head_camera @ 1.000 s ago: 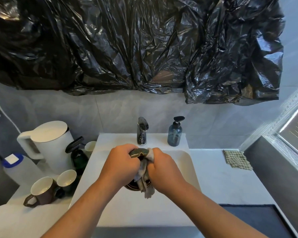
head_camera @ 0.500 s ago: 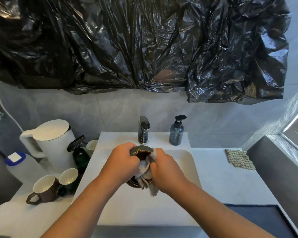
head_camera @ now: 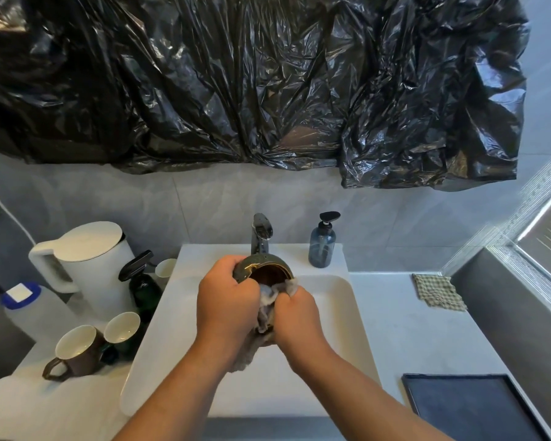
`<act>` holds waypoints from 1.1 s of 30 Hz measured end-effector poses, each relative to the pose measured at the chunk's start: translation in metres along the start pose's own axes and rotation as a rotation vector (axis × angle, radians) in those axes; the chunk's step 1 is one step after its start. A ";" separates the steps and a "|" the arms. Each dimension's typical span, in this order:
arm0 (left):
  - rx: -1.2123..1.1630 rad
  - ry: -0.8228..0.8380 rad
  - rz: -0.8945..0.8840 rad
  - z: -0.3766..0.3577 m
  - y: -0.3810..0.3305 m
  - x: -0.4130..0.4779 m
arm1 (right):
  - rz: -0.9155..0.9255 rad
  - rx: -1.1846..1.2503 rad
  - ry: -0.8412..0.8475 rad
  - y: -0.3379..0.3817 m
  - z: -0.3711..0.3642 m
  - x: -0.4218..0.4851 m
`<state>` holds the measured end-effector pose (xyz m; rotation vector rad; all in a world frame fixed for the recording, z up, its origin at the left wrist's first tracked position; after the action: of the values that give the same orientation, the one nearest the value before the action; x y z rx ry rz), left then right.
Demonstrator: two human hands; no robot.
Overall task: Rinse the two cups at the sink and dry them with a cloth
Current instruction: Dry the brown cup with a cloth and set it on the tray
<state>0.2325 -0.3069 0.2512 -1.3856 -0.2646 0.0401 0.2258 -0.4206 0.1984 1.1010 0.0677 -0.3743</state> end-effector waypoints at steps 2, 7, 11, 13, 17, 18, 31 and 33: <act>0.092 0.175 0.093 0.000 0.005 0.012 | 0.142 -0.164 -0.021 0.004 0.012 0.003; 0.155 0.302 0.106 0.003 0.004 0.021 | 0.403 -0.526 0.043 0.024 0.025 0.000; 0.101 0.100 -0.006 0.004 0.003 0.014 | 0.366 -0.410 -0.019 0.024 0.025 0.005; -0.043 -0.043 0.001 0.003 0.001 0.012 | 0.258 -0.240 -0.012 0.018 0.018 0.007; -0.076 -0.066 0.089 -0.001 0.005 0.009 | 0.126 -0.065 0.083 0.011 0.010 0.005; -0.034 0.017 0.113 -0.001 0.008 0.014 | 0.167 -0.120 0.082 0.011 0.013 0.006; -0.215 -0.143 0.134 -0.001 0.023 0.004 | 0.173 -0.258 0.052 0.007 0.013 0.014; -0.266 -0.199 0.100 -0.003 0.024 -0.003 | 0.115 -0.174 0.069 0.001 0.006 0.013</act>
<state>0.2337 -0.3059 0.2267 -1.6611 -0.3763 0.2332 0.2371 -0.4291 0.1988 0.9407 0.0957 -0.2229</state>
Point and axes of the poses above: each hand's wrist, its own x-axis towards the middle knuckle, its own z-axis out of the back of the hand, y = z × x, the point moved 4 cm from there along x, towards the middle knuckle, and after that the axes turned 12 degrees about -x, right-handed, at the moved point
